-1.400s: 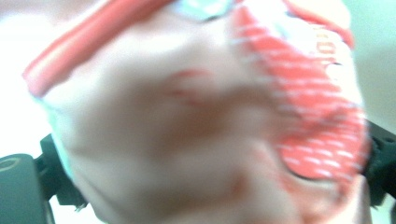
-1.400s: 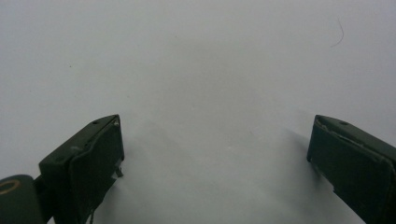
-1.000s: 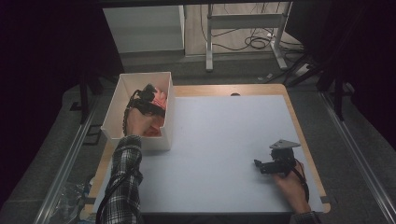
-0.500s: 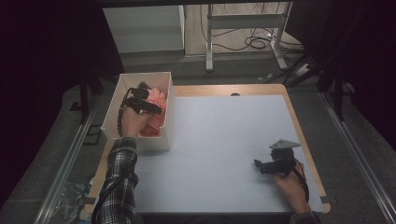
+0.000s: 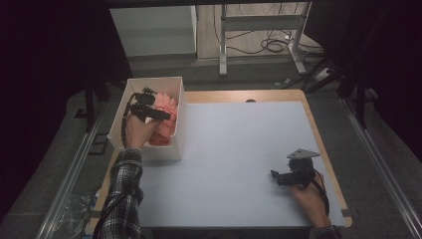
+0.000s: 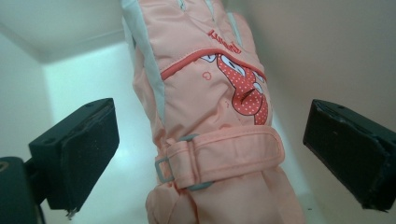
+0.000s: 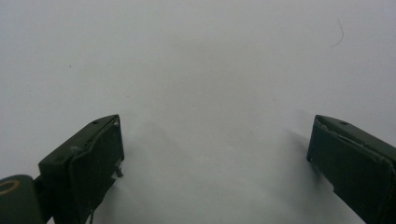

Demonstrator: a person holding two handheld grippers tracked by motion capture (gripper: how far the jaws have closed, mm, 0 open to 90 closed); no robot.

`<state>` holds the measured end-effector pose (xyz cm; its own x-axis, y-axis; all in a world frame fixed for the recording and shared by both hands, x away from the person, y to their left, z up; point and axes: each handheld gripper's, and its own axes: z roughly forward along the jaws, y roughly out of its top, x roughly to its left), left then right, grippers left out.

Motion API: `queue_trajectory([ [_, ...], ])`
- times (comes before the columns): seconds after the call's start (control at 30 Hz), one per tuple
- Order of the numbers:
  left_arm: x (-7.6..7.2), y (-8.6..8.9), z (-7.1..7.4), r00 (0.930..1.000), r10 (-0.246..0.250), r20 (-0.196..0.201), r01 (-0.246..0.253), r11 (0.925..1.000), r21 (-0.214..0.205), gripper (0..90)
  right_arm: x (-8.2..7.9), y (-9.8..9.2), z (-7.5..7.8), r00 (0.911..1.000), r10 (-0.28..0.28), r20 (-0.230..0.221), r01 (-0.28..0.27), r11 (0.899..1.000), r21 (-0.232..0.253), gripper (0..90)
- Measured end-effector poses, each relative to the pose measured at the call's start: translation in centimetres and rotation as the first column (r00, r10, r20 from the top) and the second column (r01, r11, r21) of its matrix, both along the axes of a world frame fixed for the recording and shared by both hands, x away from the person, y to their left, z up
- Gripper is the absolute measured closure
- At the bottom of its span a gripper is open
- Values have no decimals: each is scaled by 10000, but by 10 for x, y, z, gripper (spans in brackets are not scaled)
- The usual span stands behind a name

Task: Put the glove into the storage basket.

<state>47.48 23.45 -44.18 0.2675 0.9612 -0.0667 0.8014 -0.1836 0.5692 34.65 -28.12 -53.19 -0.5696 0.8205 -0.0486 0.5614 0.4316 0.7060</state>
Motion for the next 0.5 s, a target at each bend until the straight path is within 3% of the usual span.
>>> queue_trajectory([
  [0.5,-19,2,18,9955,-327,886,373,9980,-514,39,0,0,0,10000,-5,2,5,10000,2,39],
])
